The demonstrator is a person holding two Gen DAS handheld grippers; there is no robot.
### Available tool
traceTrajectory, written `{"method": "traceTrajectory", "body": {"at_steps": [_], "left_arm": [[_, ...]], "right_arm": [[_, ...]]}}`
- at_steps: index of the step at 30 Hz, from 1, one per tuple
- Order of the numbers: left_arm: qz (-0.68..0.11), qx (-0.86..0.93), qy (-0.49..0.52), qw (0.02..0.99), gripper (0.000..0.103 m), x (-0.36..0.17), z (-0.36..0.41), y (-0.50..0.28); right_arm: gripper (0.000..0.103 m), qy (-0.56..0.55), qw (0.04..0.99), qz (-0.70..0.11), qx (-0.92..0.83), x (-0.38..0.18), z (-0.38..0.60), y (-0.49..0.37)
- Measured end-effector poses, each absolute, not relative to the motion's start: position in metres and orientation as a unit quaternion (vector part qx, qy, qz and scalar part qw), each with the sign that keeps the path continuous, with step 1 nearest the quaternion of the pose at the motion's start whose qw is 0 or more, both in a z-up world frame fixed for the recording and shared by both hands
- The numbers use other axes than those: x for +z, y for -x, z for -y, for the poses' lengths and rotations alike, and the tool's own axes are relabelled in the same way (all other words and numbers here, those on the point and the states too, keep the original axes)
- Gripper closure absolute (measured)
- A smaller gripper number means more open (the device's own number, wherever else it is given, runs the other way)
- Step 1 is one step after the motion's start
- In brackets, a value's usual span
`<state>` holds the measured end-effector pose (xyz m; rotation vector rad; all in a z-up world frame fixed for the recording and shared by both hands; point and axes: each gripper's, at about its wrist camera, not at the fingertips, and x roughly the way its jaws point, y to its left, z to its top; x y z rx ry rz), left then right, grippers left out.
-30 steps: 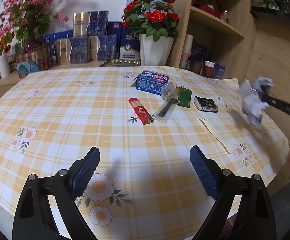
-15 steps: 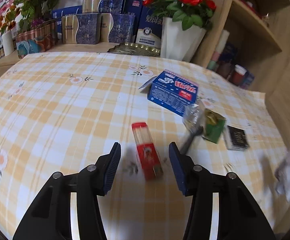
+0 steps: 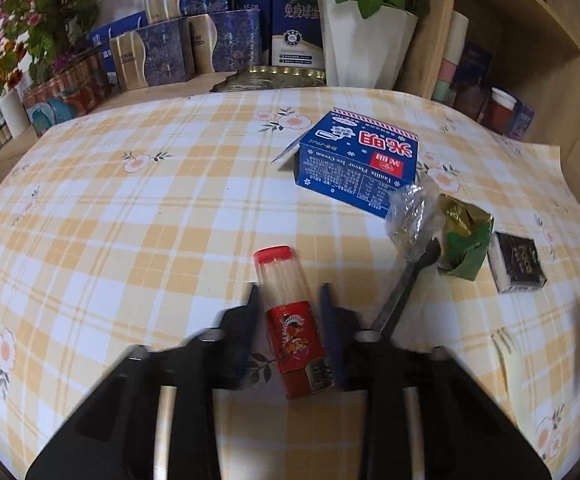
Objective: Collect trash
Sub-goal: 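Grasp the red toothpick tube with the left tool while the right tool holds the wrapper, then drop the grey wrapper into the bin with the right tool while the left tool holds the tube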
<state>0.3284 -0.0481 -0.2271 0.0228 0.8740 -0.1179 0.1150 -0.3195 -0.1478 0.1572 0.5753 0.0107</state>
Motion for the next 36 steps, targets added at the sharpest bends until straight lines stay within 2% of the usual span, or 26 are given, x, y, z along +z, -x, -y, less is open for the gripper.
{"method": "traceTrajectory", "body": {"at_steps": [3, 11, 20, 29, 36], "left_arm": [[-0.433, -0.087, 0.028, 0.897, 0.08, -0.223, 0.04, -0.322], [-0.404, -0.133, 0.049, 0.904, 0.08, -0.181, 0.024, -0.272], [-0.374, -0.172, 0.053, 0.91, 0.08, -0.142, 0.007, -0.171], [-0.352, -0.194, 0.027, 0.915, 0.081, -0.14, 0.002, -0.073], [-0.347, -0.201, 0.026, 0.916, 0.083, -0.146, -0.002, -0.035]], "right_arm": [[0.084, -0.082, 0.955, -0.283, 0.007, -0.145, 0.318, -0.11], [0.084, -0.098, 0.954, -0.282, 0.015, -0.137, 0.313, -0.089], [0.084, -0.118, 0.944, -0.302, 0.057, -0.137, 0.284, -0.052], [0.084, -0.114, 0.921, -0.349, 0.128, -0.165, 0.231, -0.011], [0.085, -0.083, 0.909, -0.37, 0.174, -0.175, 0.194, 0.01]]}}
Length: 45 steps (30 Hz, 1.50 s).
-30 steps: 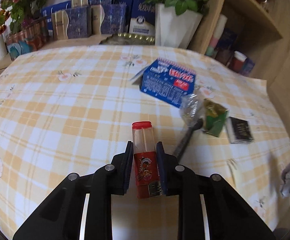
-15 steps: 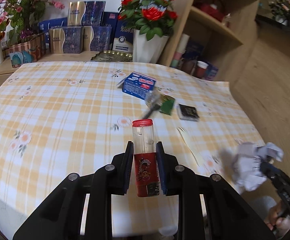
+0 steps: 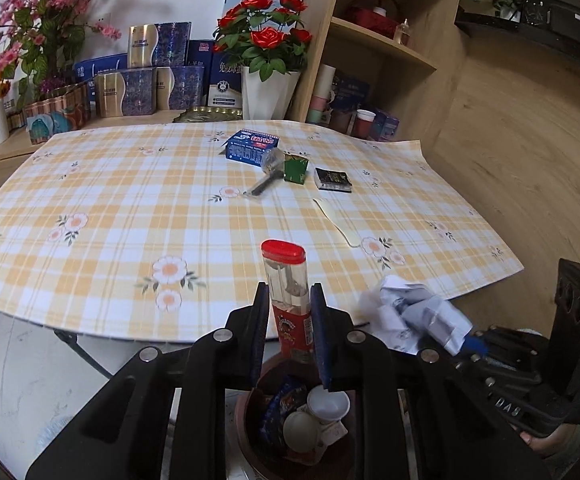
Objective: Collect trash
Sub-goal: 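Drop the grey wrapper into the bin with the right tool while the left tool holds the tube, then lower the red tube into the bin and open the left tool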
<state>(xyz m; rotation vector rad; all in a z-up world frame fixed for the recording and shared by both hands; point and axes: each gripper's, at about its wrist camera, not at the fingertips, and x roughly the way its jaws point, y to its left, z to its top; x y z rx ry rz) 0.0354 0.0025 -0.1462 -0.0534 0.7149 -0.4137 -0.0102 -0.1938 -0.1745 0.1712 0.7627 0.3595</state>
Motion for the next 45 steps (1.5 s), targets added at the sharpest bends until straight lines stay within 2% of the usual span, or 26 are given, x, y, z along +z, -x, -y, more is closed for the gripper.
{"method": "traceTrajectory", "body": {"at_steps": [5, 14, 16, 17, 20, 21, 24, 27, 34, 38, 39, 45], "left_arm": [[-0.347, -0.196, 0.028, 0.917, 0.084, -0.152, -0.005, -0.027], [-0.357, -0.193, 0.011, 0.914, 0.084, -0.174, 0.001, -0.025], [-0.364, -0.194, 0.011, 0.911, 0.084, -0.181, 0.001, -0.025], [-0.366, -0.194, 0.012, 0.91, 0.084, -0.183, 0.001, -0.025], [-0.369, -0.197, 0.013, 0.908, 0.085, -0.186, 0.0, -0.026], [-0.37, -0.198, 0.013, 0.908, 0.085, -0.187, -0.001, -0.025], [-0.375, -0.2, 0.011, 0.905, 0.085, -0.191, 0.001, -0.024], [-0.38, -0.204, 0.009, 0.902, 0.085, -0.195, 0.003, -0.024], [-0.392, -0.23, -0.008, 0.89, 0.085, -0.203, 0.017, -0.02], [-0.415, -0.253, -0.025, 0.874, 0.085, -0.215, 0.032, -0.021], [-0.424, -0.257, -0.031, 0.868, 0.085, -0.22, 0.036, -0.022], [-0.475, -0.279, -0.064, 0.832, 0.086, -0.252, 0.061, -0.027]], "right_arm": [[0.085, -0.084, 0.886, -0.41, 0.201, -0.194, 0.181, 0.011], [0.084, -0.121, 0.824, -0.526, 0.17, -0.274, 0.179, -0.014], [0.077, -0.124, 0.817, -0.539, 0.162, -0.282, 0.177, -0.018], [0.066, -0.126, 0.814, -0.545, 0.157, -0.286, 0.176, -0.019], [0.059, -0.133, 0.804, -0.558, 0.154, -0.293, 0.174, -0.021], [0.052, -0.132, 0.804, -0.558, 0.155, -0.293, 0.174, -0.021], [0.035, -0.12, 0.815, -0.547, 0.149, -0.286, 0.174, -0.021], [0.025, -0.097, 0.839, -0.518, 0.132, -0.269, 0.177, -0.018], [0.021, -0.075, 0.91, -0.403, 0.062, -0.209, 0.208, -0.002], [0.013, -0.077, 0.935, -0.346, 0.007, -0.188, 0.232, 0.004], [0.01, -0.082, 0.937, -0.339, -0.003, -0.188, 0.238, 0.004], [0.008, -0.138, 0.922, -0.358, -0.058, -0.201, 0.273, -0.003]]}}
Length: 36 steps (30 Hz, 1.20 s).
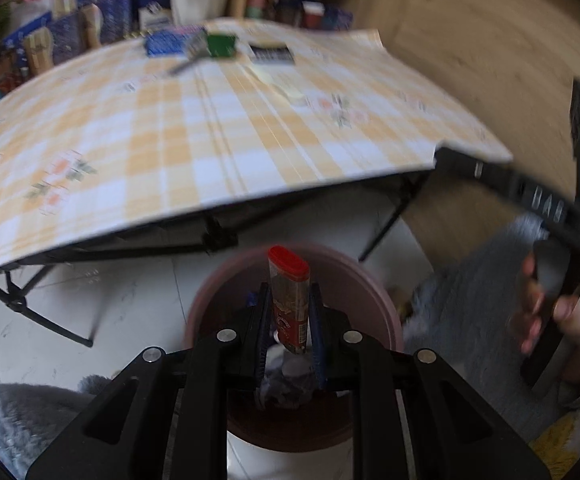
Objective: Collect trash
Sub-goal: 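Lower the red tube into the bin and open the left tool, then move the right tool to the white plastic fork and grasp it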
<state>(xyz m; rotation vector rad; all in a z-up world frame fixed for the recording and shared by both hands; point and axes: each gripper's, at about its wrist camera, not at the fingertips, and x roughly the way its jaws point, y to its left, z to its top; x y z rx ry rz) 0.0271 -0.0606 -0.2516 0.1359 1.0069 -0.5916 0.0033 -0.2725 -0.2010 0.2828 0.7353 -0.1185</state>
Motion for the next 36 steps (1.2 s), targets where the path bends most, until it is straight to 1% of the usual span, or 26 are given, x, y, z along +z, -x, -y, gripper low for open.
{"method": "traceTrajectory", "body": {"at_steps": [6, 12, 14, 16, 17, 18, 19, 21, 24, 27, 31, 36], "left_arm": [[-0.517, -0.283, -0.089, 0.803, 0.087, -0.278, 0.075, -0.034], [-0.519, -0.273, -0.087, 0.805, 0.086, -0.28, 0.074, -0.036], [-0.513, -0.268, -0.076, 0.812, 0.077, -0.276, 0.07, -0.037], [-0.5, -0.256, -0.06, 0.825, 0.046, -0.27, 0.063, -0.039], [-0.493, -0.251, -0.054, 0.831, 0.042, -0.267, 0.06, -0.039], [-0.482, -0.246, -0.044, 0.84, 0.035, -0.262, 0.056, -0.039], [-0.473, -0.241, -0.036, 0.847, 0.026, -0.258, 0.052, -0.039], [-0.455, -0.223, -0.023, 0.862, 0.017, -0.25, 0.045, -0.039], [-0.431, -0.203, -0.008, 0.879, 0.011, -0.237, 0.035, -0.039], [-0.409, -0.189, 0.007, 0.893, 0.008, -0.223, 0.025, -0.038], [-0.367, -0.165, 0.024, 0.915, 0.006, -0.2, 0.008, -0.043], [-0.335, -0.159, 0.013, 0.929, 0.006, -0.176, 0.002, -0.059]], "right_arm": [[0.007, -0.15, 0.918, -0.354, -0.093, -0.208, 0.283, -0.004], [0.006, -0.152, 0.918, -0.356, -0.091, -0.208, 0.283, -0.001], [0.006, -0.151, 0.918, -0.355, -0.09, -0.207, 0.282, -0.002], [0.006, -0.153, 0.917, -0.357, -0.089, -0.208, 0.282, -0.002], [0.006, -0.154, 0.917, -0.358, -0.088, -0.208, 0.282, -0.002], [0.006, -0.155, 0.916, -0.36, -0.086, -0.208, 0.282, -0.003], [0.006, -0.155, 0.916, -0.361, -0.084, -0.209, 0.282, -0.003], [0.006, -0.154, 0.916, -0.363, -0.079, -0.209, 0.281, -0.004], [0.006, -0.144, 0.916, -0.366, -0.074, -0.209, 0.276, -0.006], [0.006, -0.128, 0.918, -0.368, -0.066, -0.207, 0.27, -0.009], [0.006, -0.111, 0.919, -0.374, -0.052, -0.2, 0.264, -0.016], [0.006, -0.102, 0.918, -0.379, -0.049, -0.187, 0.262, -0.026]]}}
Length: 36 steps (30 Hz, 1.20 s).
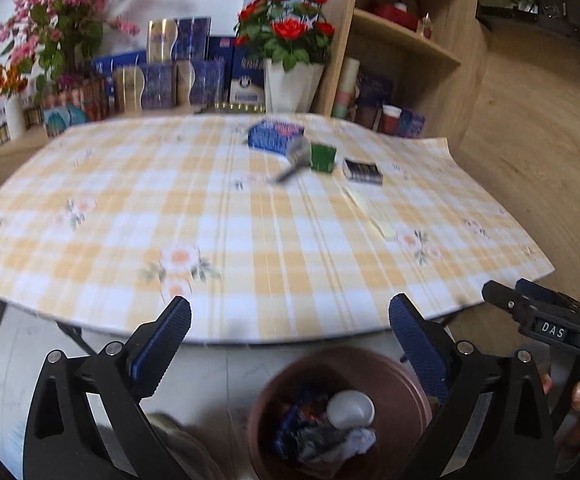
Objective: Collect trash
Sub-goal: 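Move the right tool to the white plastic fork and grasp it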
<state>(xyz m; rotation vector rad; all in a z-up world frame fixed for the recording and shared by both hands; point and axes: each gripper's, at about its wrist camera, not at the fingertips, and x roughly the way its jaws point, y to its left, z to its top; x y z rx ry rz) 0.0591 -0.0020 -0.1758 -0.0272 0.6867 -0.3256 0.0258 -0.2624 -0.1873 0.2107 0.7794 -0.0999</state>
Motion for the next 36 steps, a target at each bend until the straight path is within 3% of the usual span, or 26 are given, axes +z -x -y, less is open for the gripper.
{"method": "traceTrajectory", "body": {"at_steps": [12, 36], "left_arm": [[-0.295, -0.146, -0.023, 0.944, 0.006, -0.139, 0.003, -0.08], [-0.326, -0.14, -0.035, 0.935, 0.006, -0.148, 0.015, -0.165]], "right_arm": [[0.006, -0.085, 0.924, -0.369, -0.054, -0.164, 0.275, -0.05], [0.006, -0.071, 0.9, -0.428, -0.042, -0.18, 0.289, -0.109]]}}
